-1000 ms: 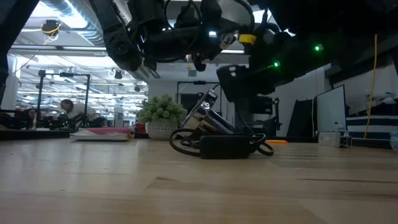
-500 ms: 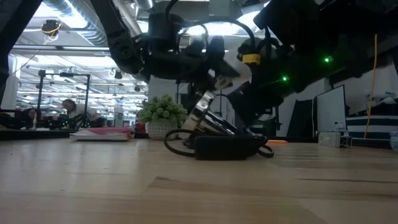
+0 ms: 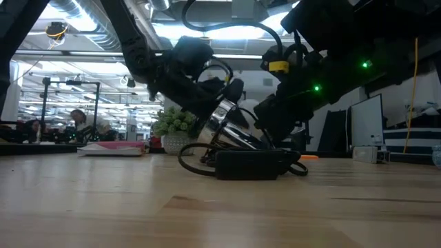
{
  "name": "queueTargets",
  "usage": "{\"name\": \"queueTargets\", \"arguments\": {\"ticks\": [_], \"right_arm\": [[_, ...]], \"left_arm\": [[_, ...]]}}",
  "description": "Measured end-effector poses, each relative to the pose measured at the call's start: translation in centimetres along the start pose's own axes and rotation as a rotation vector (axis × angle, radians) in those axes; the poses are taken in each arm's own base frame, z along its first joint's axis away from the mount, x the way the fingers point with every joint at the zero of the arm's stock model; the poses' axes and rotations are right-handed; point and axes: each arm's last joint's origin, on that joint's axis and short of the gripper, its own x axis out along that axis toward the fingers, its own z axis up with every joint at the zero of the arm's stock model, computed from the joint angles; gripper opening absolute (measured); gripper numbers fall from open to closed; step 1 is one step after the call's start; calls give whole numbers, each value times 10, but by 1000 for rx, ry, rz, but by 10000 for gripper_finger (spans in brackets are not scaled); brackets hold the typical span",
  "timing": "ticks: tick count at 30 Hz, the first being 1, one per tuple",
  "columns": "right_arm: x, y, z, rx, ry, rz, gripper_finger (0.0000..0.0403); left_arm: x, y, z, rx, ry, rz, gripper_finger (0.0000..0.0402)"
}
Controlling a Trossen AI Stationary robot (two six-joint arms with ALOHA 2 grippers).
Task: Screw lightbulb
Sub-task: Remove the lightbulb from the lamp
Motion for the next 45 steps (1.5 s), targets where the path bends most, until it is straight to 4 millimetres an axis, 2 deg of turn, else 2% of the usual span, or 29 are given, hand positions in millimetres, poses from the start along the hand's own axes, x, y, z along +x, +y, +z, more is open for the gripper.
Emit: {"name": "queueTargets", "arguments": {"ticks": [12, 20, 33, 41, 45], "right_arm": [[0, 0, 0, 0, 1, 6, 12], [0, 1, 0, 2, 3, 19, 12], [0, 1, 0, 1, 7, 32, 12], [0, 1, 0, 0, 8, 33, 12], [0, 1, 0, 0, 8, 33, 12]], "left_arm": [[-2, 11, -15, 87, 165, 99, 155], [-4, 17, -22, 245, 257, 134, 155], [-3, 27, -18, 273, 270, 162, 155], [-3, 29, -19, 453, 302, 147, 156], [-4, 28, -20, 491, 294, 192, 181]]}}
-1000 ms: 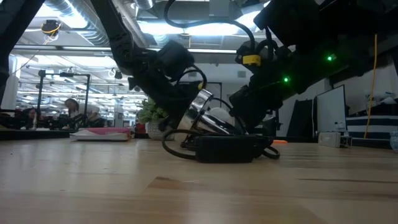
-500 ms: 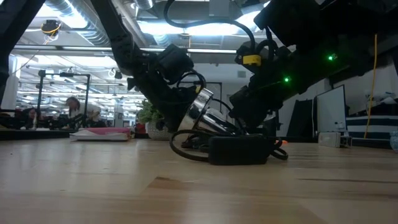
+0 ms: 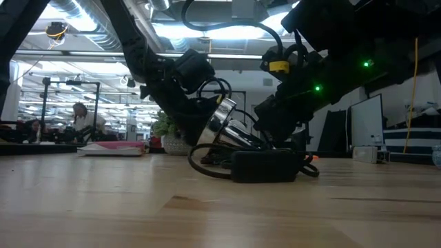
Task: Screw lightbulb
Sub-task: Remove the lightbulb from the lamp
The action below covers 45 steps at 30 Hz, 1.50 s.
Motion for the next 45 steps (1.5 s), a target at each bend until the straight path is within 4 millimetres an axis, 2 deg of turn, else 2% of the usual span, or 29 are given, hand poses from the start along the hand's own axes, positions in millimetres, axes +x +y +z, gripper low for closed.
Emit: {"name": "queueTargets", "arguments": {"ticks": [6, 12, 16, 28, 33, 37, 45], "right_arm": [[0, 0, 0, 0, 0, 0, 12], [0, 0, 0, -1, 1, 0, 12], [0, 0, 0, -2, 1, 0, 12], [0, 0, 0, -4, 6, 10, 12], [0, 0, -1, -11, 11, 13, 12], [0, 0, -2, -17, 16, 14, 12], [0, 0, -2, -18, 21, 29, 12]], "left_arm": [[0, 0, 1, -18, -20, 73, 222], [-1, 2, 6, -170, -74, 73, 216], [-4, 2, 10, -196, -93, 57, 211], [-5, 4, 1, 2, 7, 78, 230], [-6, 4, 2, 4, 12, 78, 222], [-17, 6, 12, 18, -24, 74, 215], [-60, 6, 43, -17, -149, 45, 215]]}}
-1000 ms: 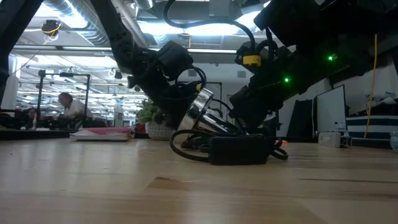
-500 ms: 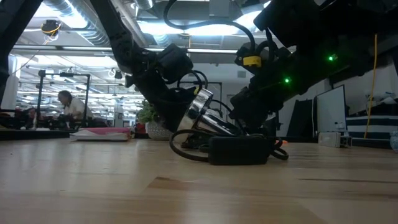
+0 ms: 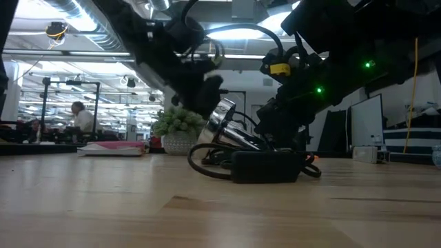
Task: Screw lightbulb
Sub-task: Remove the lightbulb from the lamp
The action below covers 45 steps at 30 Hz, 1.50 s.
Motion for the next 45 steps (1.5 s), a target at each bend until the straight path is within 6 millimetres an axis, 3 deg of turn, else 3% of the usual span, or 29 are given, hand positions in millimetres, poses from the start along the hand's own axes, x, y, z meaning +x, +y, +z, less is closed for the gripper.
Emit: {"name": "queueTargets", "arguments": {"ticks": [8, 16, 20, 32, 41, 45], "right_arm": [[0, 0, 0, 0, 0, 1, 12], [0, 0, 0, 0, 0, 1, 12], [0, 1, 1, 14, -2, 35, 12], [-1, 5, 18, 110, -71, 64, 12], [-4, 14, 54, 51, -123, 186, 12], [-5, 14, 56, -11, -82, 202, 12]], "left_arm": [[-13, -21, -2, -182, 25, -66, 210], [-26, -41, -32, -141, 372, -297, 210], [-34, -53, -41, -156, 459, -317, 210], [-43, -82, -36, -190, 302, -360, 210], [-18, -96, -49, -285, 253, -357, 210], [-9, -100, -56, -305, 223, -364, 210]]}}
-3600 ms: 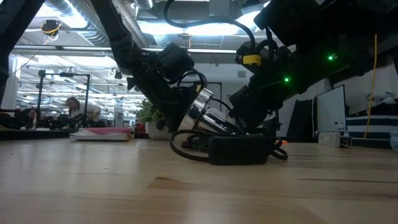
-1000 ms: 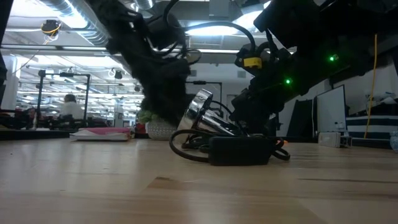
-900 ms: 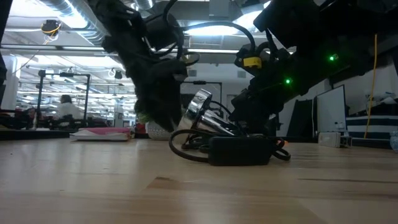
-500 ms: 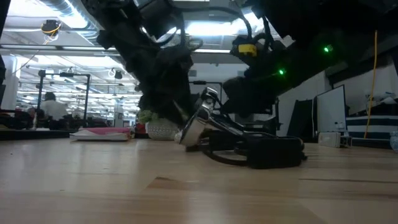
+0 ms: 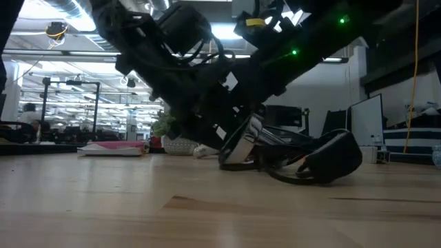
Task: Screw lightbulb
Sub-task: Remove the lightbulb from the lamp
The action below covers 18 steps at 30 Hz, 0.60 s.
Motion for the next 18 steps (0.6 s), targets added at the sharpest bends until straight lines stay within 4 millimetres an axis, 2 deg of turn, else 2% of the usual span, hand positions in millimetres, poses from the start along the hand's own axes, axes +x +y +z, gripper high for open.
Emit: {"name": "queueTargets", "arguments": {"ticks": [8, 13, 18], "right_arm": [[-6, -8, -1, -23, 53, -64, 12], [-31, -31, 12, -81, 97, -119, 12], [-54, -49, 24, -81, 113, -56, 12]], "left_arm": [[2, 6, 3, 48, -74, 111, 210], [2, 6, 3, 50, -49, 82, 210], [1, 3, 5, 66, -53, 44, 210]]}}
